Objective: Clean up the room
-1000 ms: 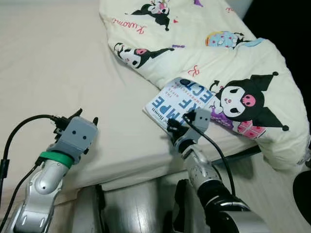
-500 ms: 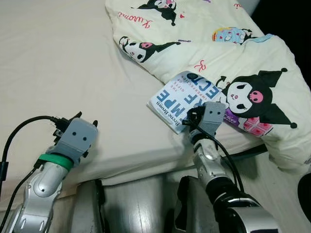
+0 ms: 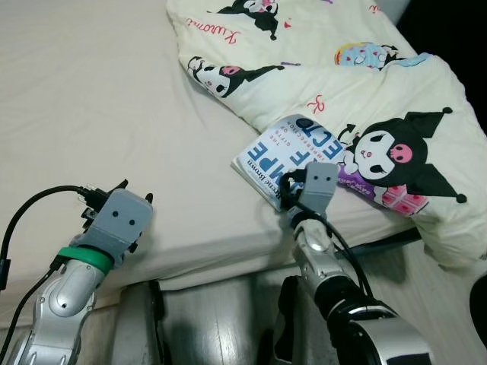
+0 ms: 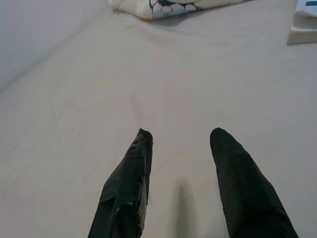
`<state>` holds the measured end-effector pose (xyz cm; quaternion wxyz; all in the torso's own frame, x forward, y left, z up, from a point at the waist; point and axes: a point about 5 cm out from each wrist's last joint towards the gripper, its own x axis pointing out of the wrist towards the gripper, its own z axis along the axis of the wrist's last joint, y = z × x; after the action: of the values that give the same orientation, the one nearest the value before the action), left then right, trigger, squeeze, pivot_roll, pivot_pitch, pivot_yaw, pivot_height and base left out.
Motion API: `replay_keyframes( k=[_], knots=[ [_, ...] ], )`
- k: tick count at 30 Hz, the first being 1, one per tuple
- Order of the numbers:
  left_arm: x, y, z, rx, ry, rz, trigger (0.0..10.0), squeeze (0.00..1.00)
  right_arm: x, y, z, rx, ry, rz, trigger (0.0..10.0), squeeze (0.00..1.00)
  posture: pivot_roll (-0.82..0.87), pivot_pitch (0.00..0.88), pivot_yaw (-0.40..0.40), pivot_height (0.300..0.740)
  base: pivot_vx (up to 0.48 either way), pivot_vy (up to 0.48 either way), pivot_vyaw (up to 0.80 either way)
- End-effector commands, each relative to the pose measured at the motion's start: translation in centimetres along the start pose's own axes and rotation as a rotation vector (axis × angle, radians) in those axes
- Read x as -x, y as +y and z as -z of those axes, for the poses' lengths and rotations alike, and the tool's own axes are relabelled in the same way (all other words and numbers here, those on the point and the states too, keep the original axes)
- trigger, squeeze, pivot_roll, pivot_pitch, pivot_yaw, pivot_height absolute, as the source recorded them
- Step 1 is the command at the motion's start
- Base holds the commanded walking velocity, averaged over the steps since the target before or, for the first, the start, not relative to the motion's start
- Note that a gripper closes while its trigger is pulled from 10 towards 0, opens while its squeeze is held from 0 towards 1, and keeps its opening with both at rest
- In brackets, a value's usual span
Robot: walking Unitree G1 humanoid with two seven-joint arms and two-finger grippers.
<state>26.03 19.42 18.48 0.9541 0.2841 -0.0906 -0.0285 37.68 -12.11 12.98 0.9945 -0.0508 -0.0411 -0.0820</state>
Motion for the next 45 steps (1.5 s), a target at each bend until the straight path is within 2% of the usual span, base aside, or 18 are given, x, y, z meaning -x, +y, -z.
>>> replay_keyframes(
  k=[1, 9, 10, 15, 16, 17, 18, 19, 22, 27, 30, 32, 35, 37, 38, 40, 44, 45],
  knots=[
    [0.5, -0.3, 0.2, 0.002, 0.021, 0.009, 10.0, 0.00, 0.9, -0.7, 2.4, 0.056, 0.105, 0.033, 10.0, 1.00, 0.23, 0.326, -0.022, 0.500, 0.000, 0.000, 0.00],
    [0.6, -0.3, 0.2, 0.005, 0.026, 0.008, 10.0, 0.00, 0.9, -0.7, 2.4, 0.051, 0.113, 0.029, 10.0, 1.00, 0.23, 0.327, -0.022, 0.500, 0.000, 0.000, 0.00],
    [0.6, -0.3, 0.2, 0.006, 0.027, 0.008, 10.0, 0.00, 0.8, -1.0, 2.6, 0.119, 0.116, 0.058, 10.0, 1.00, 0.23, 0.330, -0.021, 0.500, 0.000, 0.000, 0.00],
    [0.6, -0.3, 0.2, 0.009, 0.029, 0.010, 10.0, 0.00, 1.0, -1.5, 3.2, 0.151, 0.152, 0.100, 10.0, 1.00, 0.23, 0.334, -0.018, 0.500, 0.000, 0.000, 0.00],
    [0.6, -0.3, 0.2, 0.010, 0.032, 0.012, 10.0, 0.00, 1.6, -0.8, 4.4, -0.045, 0.279, 0.064, 10.0, 0.36, 0.23, 0.334, -0.018, 0.500, 0.000, 0.000, 0.00],
    [0.6, -0.3, 0.2, 0.010, 0.033, 0.013, 10.0, 0.00, 1.8, -0.3, 4.9, -0.167, 0.336, 0.035, 10.0, 0.10, 0.23, 0.334, -0.018, 0.500, 0.000, 0.000, 0.00],
    [0.6, -0.3, 0.2, 0.010, 0.033, 0.013, 10.0, 0.00, 2.0, 0.1, 5.1, -0.244, 0.366, 0.016, 10.0, 0.10, 0.23, 0.334, -0.018, 0.500, 0.000, 0.000, 0.00],
    [0.6, -0.3, 0.2, 0.009, 0.033, 0.012, 10.0, 0.00, 2.1, 0.4, 5.2, -0.305, 0.394, 0.005, 10.0, 0.00, 0.23, 0.334, -0.018, 0.500, 0.000, 0.000, 0.00],
    [0.6, -0.2, 0.1, 0.011, 0.034, 0.008, 10.0, 0.00, 2.0, 0.3, 5.4, -0.344, 0.427, 0.026, 10.0, 0.00, 0.25, 0.336, -0.016, 0.500, 0.000, 0.000, 0.00],
    [0.7, 0.0, 0.1, 0.021, 0.041, -0.005, 10.0, 0.00, 1.9, -0.6, 5.6, -0.296, 0.463, 0.106, 10.0, 0.00, 0.25, 0.332, -0.020, 0.500, 0.000, 0.000, 0.00],
    [0.7, 0.0, 0.1, 0.024, 0.043, -0.010, 10.0, 0.00, 1.9, 0.1, 5.6, -0.417, 0.495, 0.065, 10.0, 0.00, 0.26, 0.332, -0.021, 0.500, 0.000, 0.000, 0.00],
    [0.7, 0.0, 0.1, 0.024, 0.043, -0.010, 10.0, 0.00, 1.9, 0.1, 5.6, -0.417, 0.495, 0.065, 10.0, 0.00, 0.26, 0.332, -0.021, 0.500, 0.000, 0.000, 0.00],
    [0.8, 0.1, 0.1, 0.027, 0.045, -0.015, 10.0, 0.00, 1.9, 2.0, 4.9, -0.746, 0.515, -0.087, 10.0, 0.00, 0.26, 0.332, -0.022, 0.500, 0.000, 0.000, 0.00],
    [0.8, 0.1, 0.1, 0.029, 0.048, -0.017, 10.0, 0.00, 2.1, 2.8, 4.9, -0.913, 0.539, -0.150, 10.0, 0.00, 0.26, 0.333, -0.021, 0.500, 0.000, 0.000, 0.00],
    [0.8, 0.1, 0.1, 0.029, 0.048, -0.017, 10.0, 0.00, 2.1, 2.8, 4.9, -0.913, 0.539, -0.150, 10.0, 0.00, 0.26, 0.333, -0.021, 0.500, 0.000, 0.000, 0.00],
    [0.9, 0.2, 0.1, 0.029, 0.049, -0.018, 10.0, 0.00, 2.7, 3.4, 5.4, -1.056, 0.579, -0.171, 10.0, 0.00, 0.27, 0.336, -0.019, 0.500, 0.000, 0.000, 0.00],
    [0.9, 0.2, 0.1, 0.027, 0.051, -0.018, 10.0, 0.00, 3.5, 4.2, 5.8, -1.160, 0.616, -0.188, 10.0, 0.00, 0.27, 0.335, -0.017, 0.500, 0.000, 0.000, 0.00],
    [0.9, 0.3, 0.1, 0.027, 0.052, -0.017, 10.0, 0.00, 3.9, 5.2, 5.5, -1.246, 0.592, -0.284, 8.4, 0.00, 0.27, 0.338, -0.013, 0.500, 0.000, 0.000, 0.00]
  ],
)
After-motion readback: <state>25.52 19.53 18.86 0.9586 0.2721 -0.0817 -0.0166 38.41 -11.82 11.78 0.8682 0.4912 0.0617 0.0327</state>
